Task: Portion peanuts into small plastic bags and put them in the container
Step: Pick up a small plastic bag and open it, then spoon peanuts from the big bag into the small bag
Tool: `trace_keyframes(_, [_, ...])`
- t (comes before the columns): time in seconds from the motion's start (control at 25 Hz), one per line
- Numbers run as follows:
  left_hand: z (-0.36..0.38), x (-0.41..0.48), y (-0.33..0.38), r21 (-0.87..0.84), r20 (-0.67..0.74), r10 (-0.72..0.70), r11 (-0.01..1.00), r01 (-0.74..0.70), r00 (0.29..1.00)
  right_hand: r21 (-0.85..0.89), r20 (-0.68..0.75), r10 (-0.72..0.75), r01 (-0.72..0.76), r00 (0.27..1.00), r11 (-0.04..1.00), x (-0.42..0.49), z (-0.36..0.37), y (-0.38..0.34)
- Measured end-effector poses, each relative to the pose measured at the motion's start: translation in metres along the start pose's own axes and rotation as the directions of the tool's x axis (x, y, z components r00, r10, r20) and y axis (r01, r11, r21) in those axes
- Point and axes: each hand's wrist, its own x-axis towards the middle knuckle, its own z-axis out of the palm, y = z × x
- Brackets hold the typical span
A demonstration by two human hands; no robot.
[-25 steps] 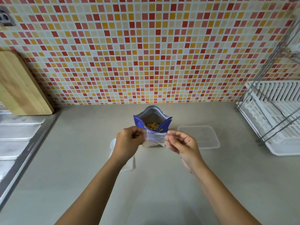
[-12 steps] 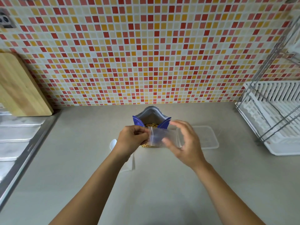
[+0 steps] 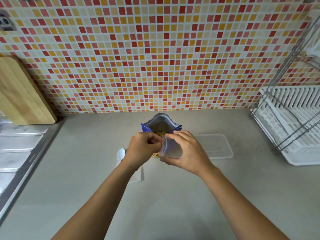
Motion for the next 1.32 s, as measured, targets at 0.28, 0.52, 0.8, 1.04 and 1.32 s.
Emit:
trace_keyframes(0.28, [0.001,0.001,0.004,0.098,-0.003,0.051,0.994,-0.050,0.999,0.083,-0.115,-0.041,0.051,0.993,0.995,-0.002,0.004,0.004])
trace_keyframes(0.52, [-0.010,0.002,0.002,-0.205,0.163,-0.045,0.976,0.079,0.986,0.431,-0.032,0.110,-0.086,0.993,0.898,-0.004,0.006,0.003])
trace_keyframes(0.8, [-0.042,0.038,-0.071,-0.326,-0.256,-0.277,0.927,0.187,0.926,0.765,-0.070,0.310,-0.149,0.948,0.627,-0.008,0.008,0.008])
trace_keyframes(1.04, [-0.057,0.035,-0.169,0.427,-0.311,-0.448,0.723,0.544,0.838,0.800,-0.093,0.324,-0.123,0.942,0.588,-0.006,0.008,0.007])
trace_keyframes(1.32, [-0.044,0.040,-0.179,0.452,-0.322,-0.462,0.692,0.563,0.826,0.807,-0.105,0.333,-0.116,0.937,0.579,-0.004,0.005,0.012])
